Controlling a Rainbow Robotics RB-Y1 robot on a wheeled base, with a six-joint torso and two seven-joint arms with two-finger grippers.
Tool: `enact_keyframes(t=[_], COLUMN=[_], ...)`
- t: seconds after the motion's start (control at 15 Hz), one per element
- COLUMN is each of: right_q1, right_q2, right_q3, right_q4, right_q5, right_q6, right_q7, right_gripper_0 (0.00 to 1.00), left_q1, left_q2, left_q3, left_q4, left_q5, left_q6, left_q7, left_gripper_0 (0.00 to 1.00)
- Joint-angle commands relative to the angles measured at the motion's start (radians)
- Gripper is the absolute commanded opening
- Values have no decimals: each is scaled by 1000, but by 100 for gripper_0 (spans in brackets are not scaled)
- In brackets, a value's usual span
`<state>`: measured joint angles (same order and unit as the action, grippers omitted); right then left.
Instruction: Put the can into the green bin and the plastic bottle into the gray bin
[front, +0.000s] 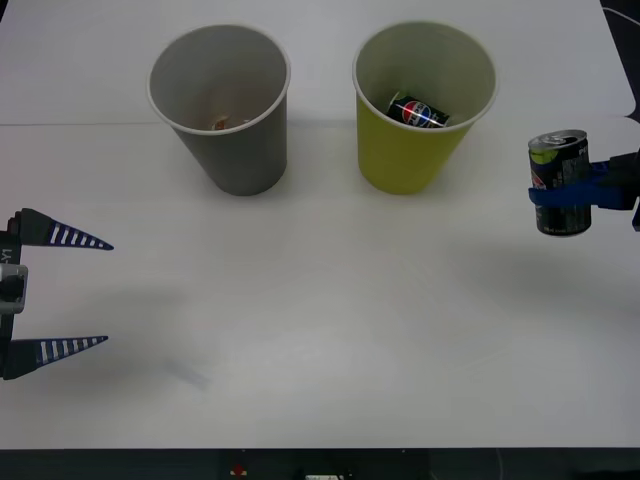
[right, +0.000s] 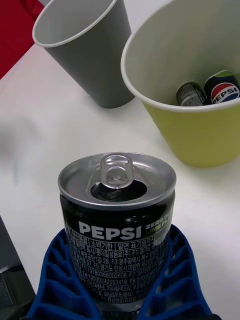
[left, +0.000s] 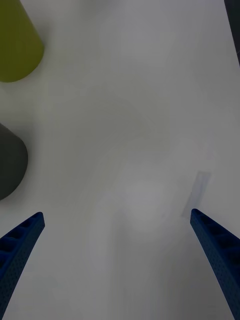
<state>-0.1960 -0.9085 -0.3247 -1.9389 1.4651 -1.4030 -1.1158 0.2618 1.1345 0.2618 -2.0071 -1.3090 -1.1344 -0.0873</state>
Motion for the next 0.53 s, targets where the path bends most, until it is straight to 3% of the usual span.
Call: enact_keyframes(t=[0.07,0.53], right_q1=[-97,-329], right_q2=[0,-1], right_q3=[6,145], right_q4=[-5,21], right_q5=[58,259], right_q6=[-59,-71], right_q7=[-119,-157], right_gripper_0=[0,0], left_q1=[0,0], left_q2=[0,0], left_q3=[0,0], left_q4=[0,0], left_q5=[0,0], left_q6=[0,0], left_q7=[0,0], left_gripper_0=[100,100])
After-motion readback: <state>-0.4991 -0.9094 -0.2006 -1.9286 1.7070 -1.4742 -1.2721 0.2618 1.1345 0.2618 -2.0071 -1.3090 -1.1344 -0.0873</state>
